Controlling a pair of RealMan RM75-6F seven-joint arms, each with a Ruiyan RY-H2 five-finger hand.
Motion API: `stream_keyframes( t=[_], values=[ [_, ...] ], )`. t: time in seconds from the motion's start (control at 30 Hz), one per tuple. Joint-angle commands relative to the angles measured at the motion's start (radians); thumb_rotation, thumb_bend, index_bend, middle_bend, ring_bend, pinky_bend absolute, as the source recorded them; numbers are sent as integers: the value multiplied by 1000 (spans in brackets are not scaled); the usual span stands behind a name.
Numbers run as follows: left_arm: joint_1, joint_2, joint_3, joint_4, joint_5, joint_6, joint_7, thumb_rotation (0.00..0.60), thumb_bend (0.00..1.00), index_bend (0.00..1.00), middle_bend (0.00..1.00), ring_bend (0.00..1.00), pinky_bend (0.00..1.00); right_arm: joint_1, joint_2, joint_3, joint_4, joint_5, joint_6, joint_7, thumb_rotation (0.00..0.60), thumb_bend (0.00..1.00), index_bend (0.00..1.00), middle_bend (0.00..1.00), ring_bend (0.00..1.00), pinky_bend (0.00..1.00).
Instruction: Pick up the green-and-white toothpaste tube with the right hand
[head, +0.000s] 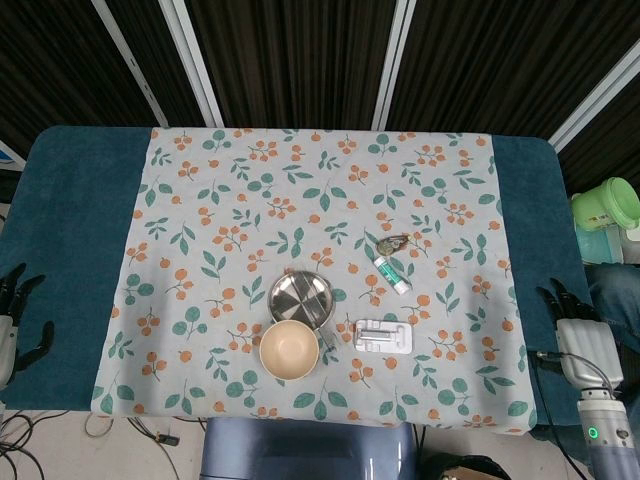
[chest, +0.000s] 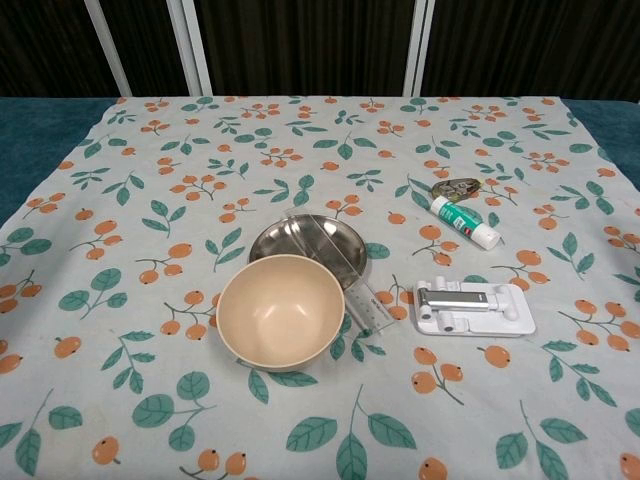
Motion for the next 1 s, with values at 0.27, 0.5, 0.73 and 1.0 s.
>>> stream_keyframes(
  t=[0.27, 0.5, 0.73, 1.0],
  values=[
    [-2, -5, -1, 7, 5, 2, 3, 600, 447, 138, 24, 33, 0, 206, -81, 121, 2, 279, -216, -210, 600, 175, 162, 195, 219, 242],
    [-1, -7, -3, 10, 2, 4, 7, 600, 464, 139, 25, 33, 0, 311, -173, 167, 6, 428, -247, -304, 600, 182, 204, 225, 246, 242],
    [-1, -5, -6, 10, 0, 6, 1, 600, 464, 138, 26, 33, 0, 418, -298, 198, 44, 564, -243, -388, 600, 219, 215, 243, 273, 242],
    [-3, 1, -13, 8, -4, 4, -19, 600, 465, 139, 29, 33, 0, 535, -490, 218, 137, 668, -147, -529, 600, 226, 249, 258, 299, 243]
  ],
)
